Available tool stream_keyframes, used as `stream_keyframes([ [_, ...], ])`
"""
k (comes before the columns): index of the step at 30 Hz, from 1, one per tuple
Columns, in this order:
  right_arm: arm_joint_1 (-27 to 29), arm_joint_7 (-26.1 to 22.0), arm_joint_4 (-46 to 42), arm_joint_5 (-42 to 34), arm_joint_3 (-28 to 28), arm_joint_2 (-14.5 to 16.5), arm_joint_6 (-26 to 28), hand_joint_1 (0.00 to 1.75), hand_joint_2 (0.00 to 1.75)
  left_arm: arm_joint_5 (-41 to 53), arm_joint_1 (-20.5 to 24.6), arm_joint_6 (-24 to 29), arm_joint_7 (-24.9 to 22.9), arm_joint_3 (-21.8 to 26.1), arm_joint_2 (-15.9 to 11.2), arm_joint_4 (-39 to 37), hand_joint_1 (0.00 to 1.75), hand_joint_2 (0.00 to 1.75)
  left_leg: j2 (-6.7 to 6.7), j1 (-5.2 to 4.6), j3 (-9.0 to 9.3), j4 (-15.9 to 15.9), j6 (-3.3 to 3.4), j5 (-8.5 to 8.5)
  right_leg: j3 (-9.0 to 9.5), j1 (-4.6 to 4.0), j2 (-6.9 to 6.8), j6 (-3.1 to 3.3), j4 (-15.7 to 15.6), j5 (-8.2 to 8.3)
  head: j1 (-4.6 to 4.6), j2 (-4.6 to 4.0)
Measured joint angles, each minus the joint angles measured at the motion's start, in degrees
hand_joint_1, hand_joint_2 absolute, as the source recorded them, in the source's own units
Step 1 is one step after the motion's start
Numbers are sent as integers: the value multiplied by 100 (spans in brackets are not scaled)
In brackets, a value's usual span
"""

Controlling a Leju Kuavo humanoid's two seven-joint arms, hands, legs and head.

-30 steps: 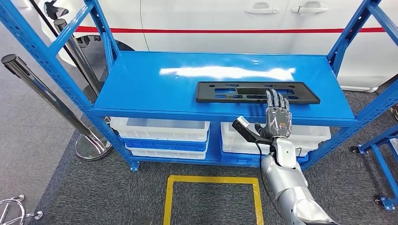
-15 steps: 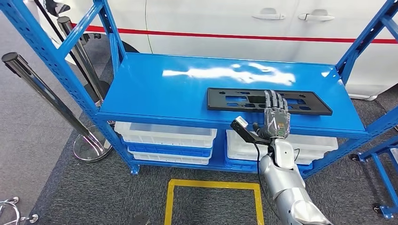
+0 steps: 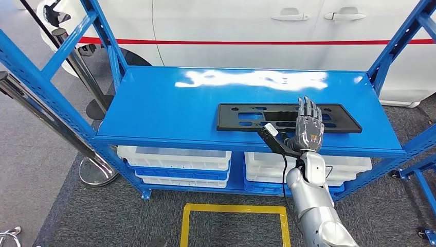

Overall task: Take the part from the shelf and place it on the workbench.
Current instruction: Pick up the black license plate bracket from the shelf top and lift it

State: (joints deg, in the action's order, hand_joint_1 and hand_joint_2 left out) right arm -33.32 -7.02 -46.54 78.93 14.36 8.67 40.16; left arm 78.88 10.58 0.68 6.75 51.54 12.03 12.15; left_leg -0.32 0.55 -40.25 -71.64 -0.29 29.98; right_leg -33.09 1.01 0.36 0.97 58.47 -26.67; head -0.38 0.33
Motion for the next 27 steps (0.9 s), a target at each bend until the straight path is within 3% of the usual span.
stream_keyframes([
  [1, 3, -3, -3, 11, 11, 7, 0, 0, 175, -5, -3, 2, 0, 0, -1, 0, 0, 0, 0, -1, 126, 407, 27, -297, 58, -1, 3, -12, 1, -44, 1, 0],
  [3, -4, -10, -10, 27, 30, 19, -2, 0, 175, -17, 9, 6, 6, 0, -3, 0, 0, 0, -2, -32, 387, 1074, 92, -628, 128, -16, 6, -50, 0, -109, 2, 0],
  [5, -5, -16, -13, 34, 49, 26, -2, 0, 175, -42, 25, 11, 46, 1, -5, 0, 0, 0, -6, -64, 475, 1276, 141, -608, 121, -23, 6, -103, -8, -125, 3, 0],
  [8, -3, -22, -40, 39, 74, 30, 1, 0, 175, -91, 20, 16, 137, 4, 0, 0, 0, 0, -6, -31, 526, 1389, 212, -593, 94, -20, -4, -186, 55, -203, 5, 0],
  [10, -12, -24, -62, 39, 99, 30, 1, 0, 175, -110, 32, 17, 170, 4, 9, 0, 0, 0, 1, -10, 570, 1438, 272, -590, -140, -19, -8, -216, 529, -454, 6, 0],
  [12, 12, -25, -63, 39, 126, 30, -1, 0, 175, -126, 49, 16, 182, 4, 16, 0, 0, 0, 3, -13, 579, 1433, 312, -565, -578, -21, -7, -233, 1278, -730, 5, 0],
  [13, 34, -26, -62, 39, 136, 30, -1, 0, 175, -131, 50, 16, 184, 5, 18, 0, 0, 0, 1, -14, 585, 1424, 320, -549, -750, -16, -8, -243, 1520, -753, 6, 0],
  [14, 50, -26, -63, 39, 144, 30, -1, 0, 175, -132, 47, 16, 184, 5, 19, 0, 0, 0, -2, -13, 595, 1409, 319, -528, -825, -9, -9, -249, 1558, -660, 6, 0],
  [15, 57, -26, -66, 39, 149, 30, -1, 0, 175, -134, 43, 17, 184, 6, 20, 0, 0, 0, -6, -11, 610, 1386, 310, -499, -790, 1, -11, -253, 1381, -462, 6, 0],
  [16, 56, -28, -71, 39, 151, 30, -1, 0, 175, -134, 41, 17, 183, 7, 22, 0, 0, 0, -10, -9, 628, 1355, 295, -461, -661, 13, -16, -252, 1025, -204, 7, 0],
  [18, 53, -42, -80, 35, 158, 31, -2, 1, 175, -133, 48, 32, 166, 7, 29, 0, 0, 0, -16, -24, 633, 1282, 246, -387, -402, 14, -23, -234, 390, 95, 4, 0],
  [19, 55, -52, -84, 33, 162, 31, -1, 45, 175, -132, 53, 41, 157, 7, 32, 0, 0, 0, -15, -33, 625, 1256, 220, -365, -338, 6, -22, -217, 224, 131, 4, 0],
  [22, 52, -82, -91, 11, 178, 25, -1, 175, 175, -125, 60, 35, 229, 7, 32, 0, 0, 0, -12, -41, 615, 1250, 147, -337, -319, -7, -9, -135, 158, 99, 4, 0],
  [24, 35, -131, -92, -21, 189, 18, -1, 175, 175, -113, 69, 31, 344, 5, 33, 0, 0, 0, -5, -34, 552, 1058, 88, -194, -275, 15, -9, -67, 124, 101, 4, 0],
  [27, 28, -237, -92, -67, 215, 16, -1, 175, 175, -104, 89, 56, 503, 0, 37, 0, 0, 0, 0, -9, 76, 35, 12, 286, -234, 18, -14, -9, 107, 86, 2, 0],
])
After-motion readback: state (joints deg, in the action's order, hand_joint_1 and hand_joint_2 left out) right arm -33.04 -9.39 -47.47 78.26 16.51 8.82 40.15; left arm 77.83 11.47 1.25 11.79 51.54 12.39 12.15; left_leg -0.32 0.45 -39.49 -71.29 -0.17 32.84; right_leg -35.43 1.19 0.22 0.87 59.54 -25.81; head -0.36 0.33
